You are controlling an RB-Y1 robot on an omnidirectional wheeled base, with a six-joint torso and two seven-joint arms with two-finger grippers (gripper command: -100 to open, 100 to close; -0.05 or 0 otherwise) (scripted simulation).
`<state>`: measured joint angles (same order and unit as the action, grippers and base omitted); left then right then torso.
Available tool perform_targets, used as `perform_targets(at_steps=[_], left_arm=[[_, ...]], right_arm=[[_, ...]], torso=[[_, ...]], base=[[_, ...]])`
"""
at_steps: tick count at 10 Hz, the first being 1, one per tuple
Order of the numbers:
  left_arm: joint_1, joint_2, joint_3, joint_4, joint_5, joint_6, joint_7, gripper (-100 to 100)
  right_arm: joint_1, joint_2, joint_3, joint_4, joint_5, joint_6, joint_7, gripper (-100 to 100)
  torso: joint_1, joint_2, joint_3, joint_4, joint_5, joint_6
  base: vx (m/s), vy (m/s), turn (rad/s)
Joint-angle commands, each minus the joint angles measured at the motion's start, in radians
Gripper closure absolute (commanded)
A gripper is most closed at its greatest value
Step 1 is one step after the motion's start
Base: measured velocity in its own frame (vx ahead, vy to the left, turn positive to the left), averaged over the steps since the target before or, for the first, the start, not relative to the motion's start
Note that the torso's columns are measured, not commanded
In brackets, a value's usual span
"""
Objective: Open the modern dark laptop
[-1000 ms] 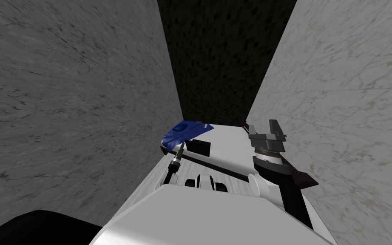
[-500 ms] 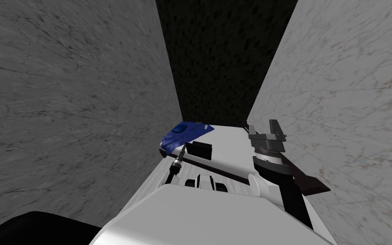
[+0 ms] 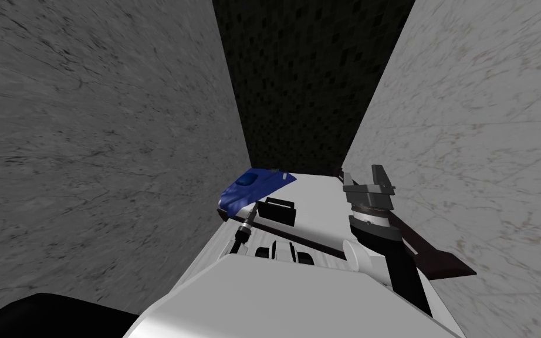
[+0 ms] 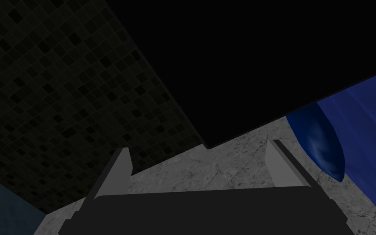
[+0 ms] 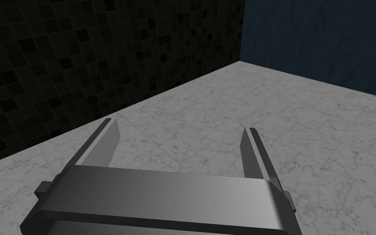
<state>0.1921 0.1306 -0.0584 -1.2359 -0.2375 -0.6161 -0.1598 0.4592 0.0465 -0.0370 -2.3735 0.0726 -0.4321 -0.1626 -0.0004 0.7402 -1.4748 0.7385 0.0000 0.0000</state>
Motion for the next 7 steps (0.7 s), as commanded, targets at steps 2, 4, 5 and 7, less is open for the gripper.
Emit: perform_targets(at_steps=[2, 4, 5, 7], left_arm=[[-0.024, 0.008, -0.005, 0.072, -0.006, -0.014, -0.019, -100], [-0.033, 0.014, -0.008, 0.103, -0.009, -0.019, -0.027, -100], [-0.032, 0.012, -0.006, 0.095, -0.008, -0.018, -0.024, -100], [-0.033, 0.012, -0.006, 0.097, -0.008, -0.019, -0.025, 100]], right_arm=[[0.0, 0.0, 0.0, 0.0, 0.0, 0.0, 0.0, 0], [0.0, 0.0, 0.0, 0.0, 0.0, 0.0, 0.0, 0], [0.0, 0.0, 0.0, 0.0, 0.0, 0.0, 0.0, 0], [0.0, 0.0, 0.0, 0.0, 0.0, 0.0, 0.0, 0]], torso=[[0.0, -0.001, 0.0, 0.0, 0.0, 0.0], [0.0, -0.003, -0.002, -0.001, 0.0, 0.0], [0.001, -0.003, -0.002, -0.001, 0.0, 0.0], [-0.001, 0.0, 0.0, 0.0, 0.0, 0.0]], base=[[0.056, 0.042, -0.031], [0.065, 0.043, -0.024], [0.033, 0.025, -0.007], [0.004, 0.003, 0.001]])
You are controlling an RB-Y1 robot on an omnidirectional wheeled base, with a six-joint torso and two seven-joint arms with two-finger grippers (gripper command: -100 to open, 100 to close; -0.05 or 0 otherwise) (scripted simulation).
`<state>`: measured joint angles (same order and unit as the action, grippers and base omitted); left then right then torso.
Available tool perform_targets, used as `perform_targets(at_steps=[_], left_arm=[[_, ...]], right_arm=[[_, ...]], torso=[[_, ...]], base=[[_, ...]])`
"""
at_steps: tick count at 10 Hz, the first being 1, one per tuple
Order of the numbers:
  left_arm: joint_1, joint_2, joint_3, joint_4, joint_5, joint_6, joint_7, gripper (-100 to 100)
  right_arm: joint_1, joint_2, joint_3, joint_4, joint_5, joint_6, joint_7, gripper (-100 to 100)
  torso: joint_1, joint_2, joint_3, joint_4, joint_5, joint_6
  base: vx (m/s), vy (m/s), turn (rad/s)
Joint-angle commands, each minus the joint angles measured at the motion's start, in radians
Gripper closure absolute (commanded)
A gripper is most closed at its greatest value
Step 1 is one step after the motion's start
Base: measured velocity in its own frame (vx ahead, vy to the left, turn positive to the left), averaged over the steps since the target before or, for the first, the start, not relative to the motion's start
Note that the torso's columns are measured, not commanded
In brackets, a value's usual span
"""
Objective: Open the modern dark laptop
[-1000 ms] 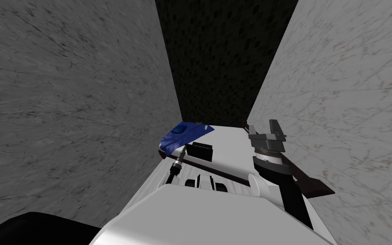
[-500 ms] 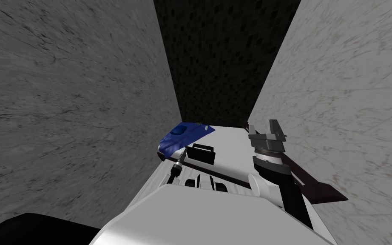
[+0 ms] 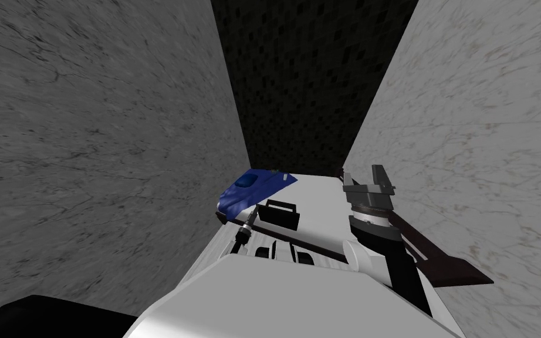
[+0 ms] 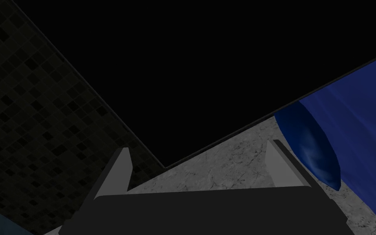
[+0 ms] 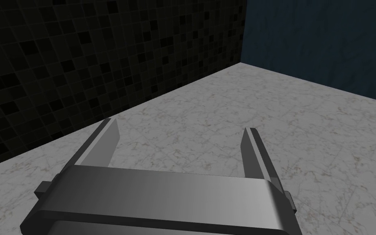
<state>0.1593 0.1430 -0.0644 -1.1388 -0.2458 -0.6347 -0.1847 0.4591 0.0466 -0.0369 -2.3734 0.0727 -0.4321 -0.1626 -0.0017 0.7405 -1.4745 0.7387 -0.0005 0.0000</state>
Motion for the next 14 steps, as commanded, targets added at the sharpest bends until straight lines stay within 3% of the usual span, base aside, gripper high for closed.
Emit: perform_targets(at_steps=[1, 2, 3, 5, 6, 8, 9, 11, 12, 14], left_arm=[[-0.039, 0.016, -0.01, 0.001, 0.006, 0.05, 0.022, 100], [-0.039, 0.016, -0.01, 0.001, 0.006, 0.074, 0.022, 100], [-0.078, 0.032, -0.021, 0.001, 0.012, 0.106, 0.045, 100], [-0.078, 0.032, -0.021, 0.001, 0.012, 0.154, 0.045, 100], [-0.117, 0.048, -0.031, 0.001, 0.018, 0.183, 0.068, 100], [-0.117, 0.048, -0.031, 0.001, 0.018, 0.238, 0.068, 100], [-0.156, 0.063, -0.041, 0.002, 0.024, 0.271, 0.09, 100], [-0.156, 0.063, -0.041, 0.002, 0.024, 0.317, 0.09, 100], [-0.194, 0.079, -0.051, 0.002, 0.03, 0.345, 0.113, 100], [-0.194, 0.079, -0.051, 0.002, 0.03, 0.396, 0.113, 100]], right_arm=[[0.0, 0.0, 0.0, 0.0, 0.0, 0.0, 0.0, 0], [0.0, 0.0, 0.0, 0.0, 0.0, 0.0, 0.0, 0], [0.0, 0.0, 0.0, 0.0, 0.0, 0.0, 0.0, 0], [0.0, 0.0, 0.0, 0.0, 0.0, 0.0, 0.0, 0], [0.0, 0.0, 0.0, 0.0, 0.0, 0.0, 0.0, 0], [0.0, 0.0, 0.0, 0.0, 0.0, 0.0, 0.0, 0], [0.0, 0.0, 0.0, 0.0, 0.0, 0.0, 0.0, 0], [0.0, 0.0, 0.0, 0.0, 0.0, 0.0, 0.0, 0], [0.0, 0.0, 0.0, 0.0, 0.0, 0.0, 0.0, 0], [0.0, 0.0, 0.0, 0.0, 0.0, 0.0, 0.0, 0]], torso=[[0.001, -0.001, 0.0, 0.0, 0.0, 0.0], [0.002, -0.001, 0.0, 0.0, 0.0, 0.001], [0.002, -0.001, -0.001, 0.0, 0.001, 0.0], [0.002, -0.003, -0.002, -0.001, 0.001, 0.0], [0.001, -0.004, -0.003, -0.001, 0.0, 0.0], [0.002, -0.003, -0.002, -0.001, 0.001, 0.0], [0.001, -0.004, -0.002, -0.001, 0.001, 0.0], [0.002, -0.003, -0.002, -0.001, 0.001, 0.0], [0.001, -0.003, -0.002, -0.001, 0.0, 0.0], [0.002, -0.002, -0.001, 0.0, 0.001, 0.0]], base=[[-0.029, 0.012, -0.092], [-0.043, 0.021, -0.078], [-0.054, 0.022, -0.122], [-0.034, 0.013, -0.027], [-0.038, 0.013, -0.1], [-0.025, 0.009, -0.036], [-0.03, 0.01, -0.119], [-0.026, 0.01, -0.025], [-0.035, 0.01, -0.123], [-0.029, 0.01, -0.025]])
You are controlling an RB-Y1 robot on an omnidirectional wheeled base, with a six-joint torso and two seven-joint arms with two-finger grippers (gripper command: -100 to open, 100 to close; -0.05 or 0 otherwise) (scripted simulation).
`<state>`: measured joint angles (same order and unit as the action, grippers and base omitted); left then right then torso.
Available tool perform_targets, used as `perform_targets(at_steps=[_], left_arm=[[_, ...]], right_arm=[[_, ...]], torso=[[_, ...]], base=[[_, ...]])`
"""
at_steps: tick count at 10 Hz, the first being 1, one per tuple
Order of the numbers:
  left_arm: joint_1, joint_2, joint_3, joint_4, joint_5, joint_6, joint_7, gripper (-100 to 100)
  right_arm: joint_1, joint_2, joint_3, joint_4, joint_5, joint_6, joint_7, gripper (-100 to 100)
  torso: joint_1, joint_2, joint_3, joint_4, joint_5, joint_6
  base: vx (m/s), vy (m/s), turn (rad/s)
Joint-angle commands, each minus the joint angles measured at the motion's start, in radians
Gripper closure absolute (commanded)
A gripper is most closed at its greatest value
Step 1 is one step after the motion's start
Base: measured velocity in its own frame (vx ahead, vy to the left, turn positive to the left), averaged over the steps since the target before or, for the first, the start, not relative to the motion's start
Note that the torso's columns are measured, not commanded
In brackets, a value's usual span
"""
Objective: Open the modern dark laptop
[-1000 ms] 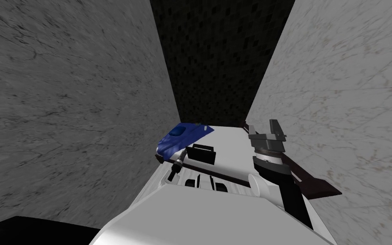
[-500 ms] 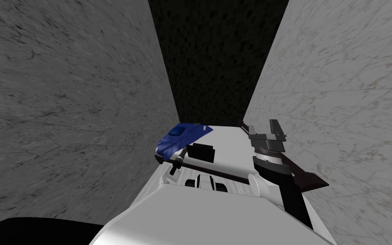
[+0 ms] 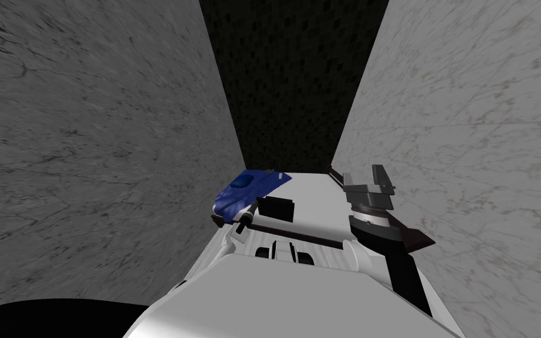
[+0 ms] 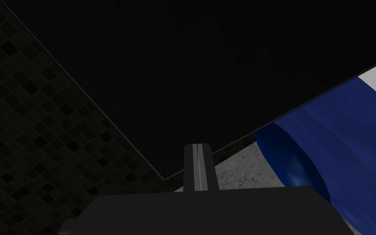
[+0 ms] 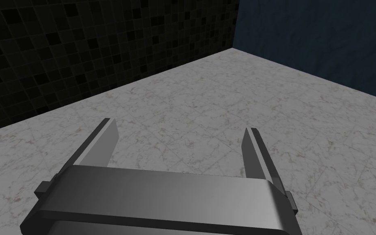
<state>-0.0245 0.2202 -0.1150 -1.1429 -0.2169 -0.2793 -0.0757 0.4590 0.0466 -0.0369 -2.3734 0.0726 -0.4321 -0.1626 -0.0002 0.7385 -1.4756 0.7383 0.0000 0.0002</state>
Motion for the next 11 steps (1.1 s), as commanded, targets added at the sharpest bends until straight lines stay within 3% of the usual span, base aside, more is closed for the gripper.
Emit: perform_targets(at_steps=[1, 3, 4, 6, 7, 9, 10, 11], left_arm=[[-0.049, 0.018, -0.011, 0.007, 0.007, 0.078, 0.026, 100], [-0.049, 0.018, -0.011, 0.007, 0.007, 0.12, 0.026, 100], [-0.088, 0.034, -0.021, 0.008, 0.013, 0.155, 0.049, 100], [-0.088, 0.034, -0.021, 0.008, 0.013, 0.199, 0.049, 100], [-0.127, 0.05, -0.032, 0.008, 0.019, 0.234, 0.071, 100], [-0.127, 0.05, -0.032, 0.008, 0.019, 0.279, 0.071, 100], [-0.166, 0.065, -0.042, 0.008, 0.025, 0.309, 0.094, 100], [-0.166, 0.065, -0.042, 0.008, 0.025, 0.331, 0.094, 100]], right_arm=[[0.0, 0.0, 0.0, 0.0, 0.0, 0.0, 0.0, 0], [0.0, 0.0, 0.0, 0.0, 0.0, 0.0, 0.0, 0], [0.0, 0.0, 0.0, 0.0, 0.0, 0.0, 0.0, 0], [0.0, 0.0, 0.0, 0.0, 0.0, 0.0, 0.0, 0], [0.0, 0.0, 0.0, 0.0, 0.0, 0.0, 0.0, 0], [0.0, 0.0, 0.0, 0.0, 0.0, 0.0, 0.0, 0], [0.0, 0.0, 0.0, 0.0, 0.0, 0.0, 0.0, 0], [0.0, 0.0, 0.0, 0.0, 0.0, 0.0, 0.0, 0]], torso=[[0.0, -0.001, -0.001, 0.0, 0.0, 0.0], [0.0, 0.0, 0.0, 0.0, 0.0, 0.0], [0.0, -0.001, -0.001, -0.001, 0.0, -0.001], [0.0, 0.0, 0.0, 0.0, 0.0, -0.001], [0.0, -0.001, -0.001, -0.001, 0.0, -0.001], [0.0, 0.0, 0.0, 0.0, 0.0, 0.0], [0.001, -0.001, -0.001, 0.0, 0.0, -0.001], [0.0, 0.0, 0.0, 0.0, 0.0, 0.0]], base=[[-0.037, 0.009, -0.095], [-0.027, 0.008, -0.038], [-0.04, 0.01, -0.104], [-0.025, 0.008, -0.033], [-0.036, 0.002, -0.08], [-0.029, 0.01, -0.048], [-0.035, 0.014, -0.093], [-0.037, 0.016, -0.074]])
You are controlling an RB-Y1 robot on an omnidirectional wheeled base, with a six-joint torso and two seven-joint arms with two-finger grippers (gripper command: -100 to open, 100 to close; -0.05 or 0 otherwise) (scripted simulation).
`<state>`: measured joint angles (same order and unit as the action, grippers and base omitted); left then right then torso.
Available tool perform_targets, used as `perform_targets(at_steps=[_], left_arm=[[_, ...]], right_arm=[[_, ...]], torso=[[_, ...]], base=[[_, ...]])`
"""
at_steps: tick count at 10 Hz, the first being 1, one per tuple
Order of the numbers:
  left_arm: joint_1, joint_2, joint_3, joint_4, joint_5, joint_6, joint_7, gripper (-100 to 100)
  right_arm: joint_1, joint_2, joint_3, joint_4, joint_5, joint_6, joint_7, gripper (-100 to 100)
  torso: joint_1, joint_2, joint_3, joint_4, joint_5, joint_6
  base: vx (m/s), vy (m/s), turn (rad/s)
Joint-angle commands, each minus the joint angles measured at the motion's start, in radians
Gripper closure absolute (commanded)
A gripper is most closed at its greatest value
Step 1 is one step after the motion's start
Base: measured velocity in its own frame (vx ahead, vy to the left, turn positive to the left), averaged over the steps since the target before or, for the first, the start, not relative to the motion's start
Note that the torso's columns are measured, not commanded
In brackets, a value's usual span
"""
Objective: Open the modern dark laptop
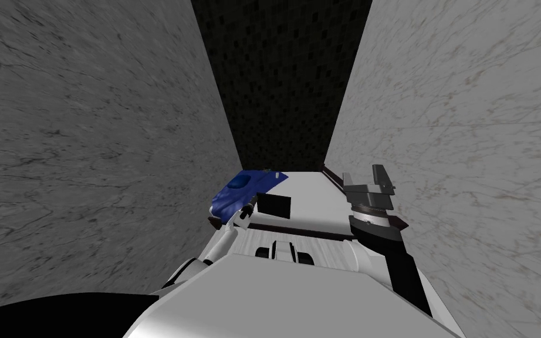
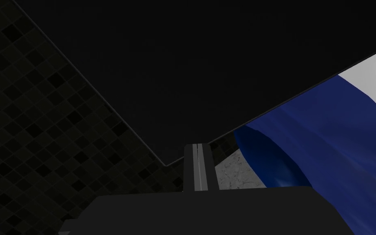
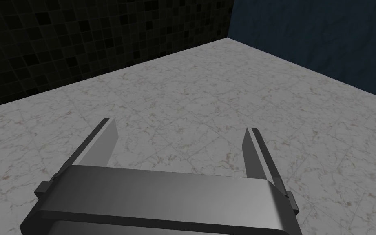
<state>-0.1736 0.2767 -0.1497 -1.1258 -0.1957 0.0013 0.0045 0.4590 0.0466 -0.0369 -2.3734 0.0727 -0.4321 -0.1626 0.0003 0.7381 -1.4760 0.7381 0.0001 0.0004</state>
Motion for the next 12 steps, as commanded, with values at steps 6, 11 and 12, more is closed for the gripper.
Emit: perform_targets(at_steps=[6, 11, 12], left_arm=[[-0.048, 0.034, -0.03, -0.02, -0.012, 0.115, 0.017, -100], [-0.042, 0.053, -0.051, -0.036, -0.039, 0.077, -0.007, -100], [-0.038, 0.048, -0.044, -0.022, -0.044, 0.055, -0.013, -100]], right_arm=[[0.0, 0.0, 0.0, 0.0, 0.0, 0.0, 0.0, 0], [0.0, 0.0, 0.0, 0.0, 0.0, 0.0, 0.0, 0], [0.0, 0.0, 0.0, 0.0, 0.0, 0.0, 0.0, 0]], torso=[[0.0, -0.001, -0.001, 0.0, 0.0, 0.0], [0.0, 0.0, 0.0, 0.0, 0.0, 0.0], [-0.002, 0.001, 0.001, 0.0, 0.0, 0.0]], base=[[-0.015, 0.009, -0.035], [0.036, 0.052, -0.041], [0.1, -0.001, -0.004]])
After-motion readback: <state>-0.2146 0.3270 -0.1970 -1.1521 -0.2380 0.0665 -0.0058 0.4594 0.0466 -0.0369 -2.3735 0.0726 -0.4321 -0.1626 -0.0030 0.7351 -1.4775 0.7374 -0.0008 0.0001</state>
